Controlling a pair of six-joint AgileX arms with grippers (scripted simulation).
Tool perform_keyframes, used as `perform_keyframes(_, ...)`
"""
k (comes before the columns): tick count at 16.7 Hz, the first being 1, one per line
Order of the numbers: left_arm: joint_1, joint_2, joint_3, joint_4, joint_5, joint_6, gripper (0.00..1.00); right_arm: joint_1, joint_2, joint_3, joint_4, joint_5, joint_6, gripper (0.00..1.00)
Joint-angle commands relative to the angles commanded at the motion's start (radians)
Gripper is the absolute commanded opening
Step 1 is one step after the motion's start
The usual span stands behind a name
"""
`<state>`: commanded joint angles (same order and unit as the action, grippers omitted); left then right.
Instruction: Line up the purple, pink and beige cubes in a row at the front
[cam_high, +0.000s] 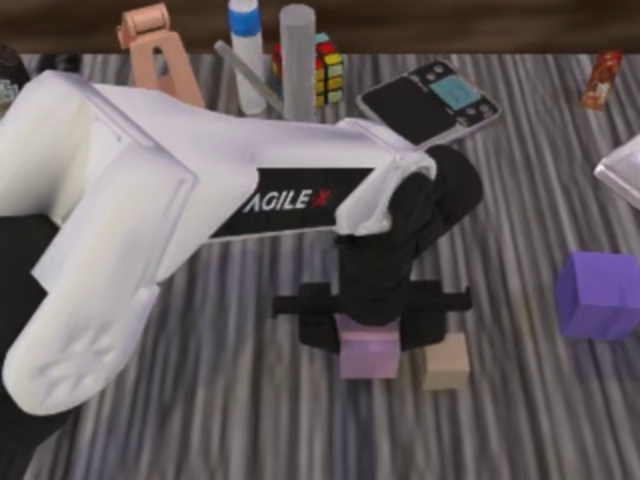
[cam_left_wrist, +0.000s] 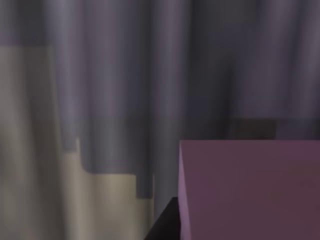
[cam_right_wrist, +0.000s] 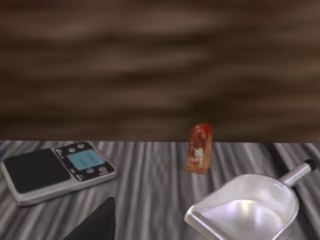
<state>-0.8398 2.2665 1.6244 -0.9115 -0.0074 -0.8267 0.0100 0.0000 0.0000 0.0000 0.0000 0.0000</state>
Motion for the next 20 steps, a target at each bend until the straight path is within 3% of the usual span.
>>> perform_keyframes(8,0.000,0.000,0.000,0.000,0.000,0.000,0.98,0.000,0.000,0.000,0.000,0.000,0.000,1.00)
perform_keyframes(20,0.003,-0.014,0.032,-0.042,-0.001,-0.002,1.00,0.000,0.000,0.000,0.000,0.000,0.000,1.00)
